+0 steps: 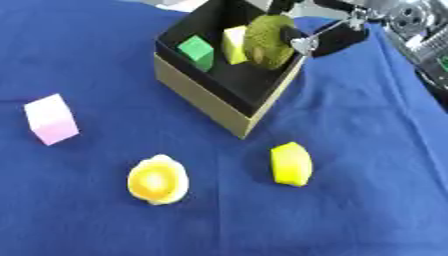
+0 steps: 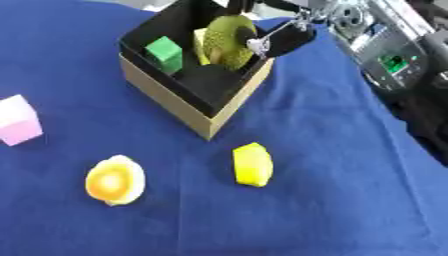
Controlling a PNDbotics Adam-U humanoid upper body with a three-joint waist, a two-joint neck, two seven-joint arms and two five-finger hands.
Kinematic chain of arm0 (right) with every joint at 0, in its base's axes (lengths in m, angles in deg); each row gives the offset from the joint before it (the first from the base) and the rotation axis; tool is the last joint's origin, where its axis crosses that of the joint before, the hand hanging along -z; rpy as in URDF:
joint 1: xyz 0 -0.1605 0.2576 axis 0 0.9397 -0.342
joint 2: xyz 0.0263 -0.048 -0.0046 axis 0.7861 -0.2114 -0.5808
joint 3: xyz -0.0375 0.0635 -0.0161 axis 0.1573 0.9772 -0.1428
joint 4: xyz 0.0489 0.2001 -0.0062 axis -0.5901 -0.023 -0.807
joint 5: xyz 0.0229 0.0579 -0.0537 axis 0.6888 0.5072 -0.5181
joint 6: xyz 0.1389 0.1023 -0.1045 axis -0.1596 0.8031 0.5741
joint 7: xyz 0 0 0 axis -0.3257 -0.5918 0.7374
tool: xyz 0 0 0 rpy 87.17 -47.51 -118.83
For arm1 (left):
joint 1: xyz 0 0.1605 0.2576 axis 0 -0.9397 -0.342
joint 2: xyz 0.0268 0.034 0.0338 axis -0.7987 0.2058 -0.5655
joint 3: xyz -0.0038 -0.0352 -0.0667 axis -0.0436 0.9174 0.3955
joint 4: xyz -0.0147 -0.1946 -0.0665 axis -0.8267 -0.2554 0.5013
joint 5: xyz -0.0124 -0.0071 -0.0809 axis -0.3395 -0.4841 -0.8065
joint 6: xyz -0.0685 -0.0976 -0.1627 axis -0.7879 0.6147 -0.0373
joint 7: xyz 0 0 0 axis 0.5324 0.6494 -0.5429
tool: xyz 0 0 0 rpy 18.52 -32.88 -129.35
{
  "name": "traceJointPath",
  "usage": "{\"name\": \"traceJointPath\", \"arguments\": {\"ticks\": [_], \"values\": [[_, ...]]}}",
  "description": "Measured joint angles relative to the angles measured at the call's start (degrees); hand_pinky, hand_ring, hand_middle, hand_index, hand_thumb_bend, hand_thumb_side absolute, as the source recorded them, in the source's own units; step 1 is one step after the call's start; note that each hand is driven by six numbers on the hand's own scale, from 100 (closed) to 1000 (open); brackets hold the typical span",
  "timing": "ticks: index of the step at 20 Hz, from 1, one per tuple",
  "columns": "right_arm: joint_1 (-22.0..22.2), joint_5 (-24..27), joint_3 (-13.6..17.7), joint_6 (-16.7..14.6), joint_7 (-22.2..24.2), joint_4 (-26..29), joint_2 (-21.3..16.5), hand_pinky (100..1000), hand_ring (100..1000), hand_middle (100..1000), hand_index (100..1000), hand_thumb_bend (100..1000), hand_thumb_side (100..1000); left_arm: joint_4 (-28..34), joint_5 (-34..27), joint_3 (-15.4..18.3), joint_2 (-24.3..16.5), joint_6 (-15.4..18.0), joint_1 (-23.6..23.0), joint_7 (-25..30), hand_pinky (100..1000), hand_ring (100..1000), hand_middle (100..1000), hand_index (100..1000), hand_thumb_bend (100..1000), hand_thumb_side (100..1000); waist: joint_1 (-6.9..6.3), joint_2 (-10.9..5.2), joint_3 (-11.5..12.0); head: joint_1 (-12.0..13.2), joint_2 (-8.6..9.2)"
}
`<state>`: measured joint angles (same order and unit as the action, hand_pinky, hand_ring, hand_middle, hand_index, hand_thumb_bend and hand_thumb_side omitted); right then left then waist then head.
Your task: Pick up objects on the table and place them in the box.
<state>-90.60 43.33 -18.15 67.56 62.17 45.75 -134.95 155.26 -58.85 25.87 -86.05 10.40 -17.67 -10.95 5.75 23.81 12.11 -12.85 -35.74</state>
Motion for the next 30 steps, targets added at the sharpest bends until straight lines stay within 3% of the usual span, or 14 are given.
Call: {"name": "traceJointPath", "arguments": {"ticks": [6, 12, 17, 20, 24, 27, 30], "values": [[0.6, 0.1, 0.4, 0.3, -0.1, 0.6, 0.0, 848, 819, 784, 843, 100, 100, 0.0, 0.0, 0.0, 0.0, 0.0, 0.0, 0.0, 777, 730, 625, 767, 131, 596, 0.00, -0.01, -0.3, 0.1, -0.01], [1.9, 1.6, 0.4, 0.2, 0.0, 3.4, -1.1, 841, 800, 749, 817, 100, 100, 0.0, 0.0, 0.0, 0.0, 0.0, 0.0, 0.0, 777, 729, 625, 767, 132, 595, -0.17, -0.12, -0.5, 0.1, -0.08], [10.9, 2.7, 0.9, -0.4, -0.3, 14.4, -7.1, 837, 795, 740, 809, 110, 100, 0.0, 0.0, 0.0, 0.0, 0.0, 0.0, 0.0, 777, 729, 625, 766, 133, 593, -0.22, -0.13, -1.1, 0.4, -0.10], [15.6, 3.5, 1.6, -2.6, -1.6, 18.9, -10.3, 833, 785, 724, 800, 100, 100, 0.0, 0.0, 0.0, 0.0, 0.0, 0.0, 0.0, 777, 729, 625, 767, 134, 594, -0.37, -0.14, -1.3, 0.7, -0.12], [19.4, 4.1, 1.9, -7.0, -3.9, 20.4, -12.0, 832, 786, 725, 799, 123, 100, 0.0, 0.0, 0.0, 0.0, 0.0, 0.0, 0.0, 777, 729, 625, 766, 135, 593, -0.70, -0.18, -1.5, 1.1, -0.51], [21.8, 3.7, 1.0, -9.5, -4.7, 20.6, -12.2, 837, 802, 742, 811, 246, 100, 0.0, 0.0, 0.0, 0.1, 0.0, 0.0, 0.0, 777, 730, 625, 766, 135, 592, -1.03, -0.46, -1.5, 1.1, -0.53], [23.4, 2.5, -0.9, -10.9, -3.8, 20.7, -12.2, 844, 817, 755, 814, 298, 100, 0.0, 0.0, 0.0, 0.1, 0.0, 0.0, 0.0, 776, 730, 625, 766, 135, 592, -1.13, -0.60, -1.2, 1.0, -0.55]]}}
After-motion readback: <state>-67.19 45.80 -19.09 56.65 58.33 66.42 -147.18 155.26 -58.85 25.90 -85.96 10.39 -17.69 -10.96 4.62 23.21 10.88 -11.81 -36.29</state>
